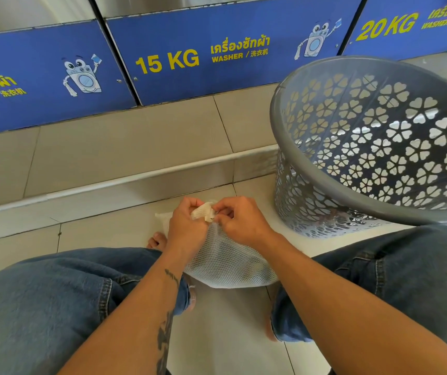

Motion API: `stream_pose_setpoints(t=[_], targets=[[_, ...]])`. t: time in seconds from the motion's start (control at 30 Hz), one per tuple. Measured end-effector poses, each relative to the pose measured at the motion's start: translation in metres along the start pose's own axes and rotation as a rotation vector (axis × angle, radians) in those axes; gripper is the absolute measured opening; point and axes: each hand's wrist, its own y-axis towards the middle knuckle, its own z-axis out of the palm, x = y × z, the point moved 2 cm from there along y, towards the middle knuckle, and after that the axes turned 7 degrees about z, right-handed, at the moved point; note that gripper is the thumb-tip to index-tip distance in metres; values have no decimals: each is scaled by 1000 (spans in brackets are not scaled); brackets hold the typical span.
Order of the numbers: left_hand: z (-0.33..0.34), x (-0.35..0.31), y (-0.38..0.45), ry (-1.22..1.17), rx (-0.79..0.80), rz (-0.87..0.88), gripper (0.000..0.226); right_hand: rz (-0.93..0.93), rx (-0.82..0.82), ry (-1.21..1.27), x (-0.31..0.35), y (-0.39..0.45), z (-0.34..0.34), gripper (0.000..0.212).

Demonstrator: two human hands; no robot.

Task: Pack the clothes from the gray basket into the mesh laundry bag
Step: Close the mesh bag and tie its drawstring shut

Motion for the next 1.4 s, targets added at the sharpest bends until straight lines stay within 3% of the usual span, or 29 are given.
stream_pose_setpoints(t=[0.17, 0.4, 0.6, 0.73, 1.13, 1.4], targets=[[-2, 3, 1, 43, -24, 5, 21, 67, 3, 93, 0, 4, 6, 21], [0, 0, 1, -2, 17, -14, 31, 126, 40, 202, -2, 6, 11, 34], [-3, -14, 6, -21, 55, -97, 12, 203, -29, 267, -6, 6, 7, 26], [-5, -16, 15, 103, 36, -114, 11, 142, -69, 221, 0, -4, 14, 20], [-8, -24, 22, 4, 90, -460, 14, 208, -48, 296, 1, -13, 24, 20], [-5, -24, 25, 19, 151, -552, 24, 143, -70, 227, 1, -17, 19, 19]])
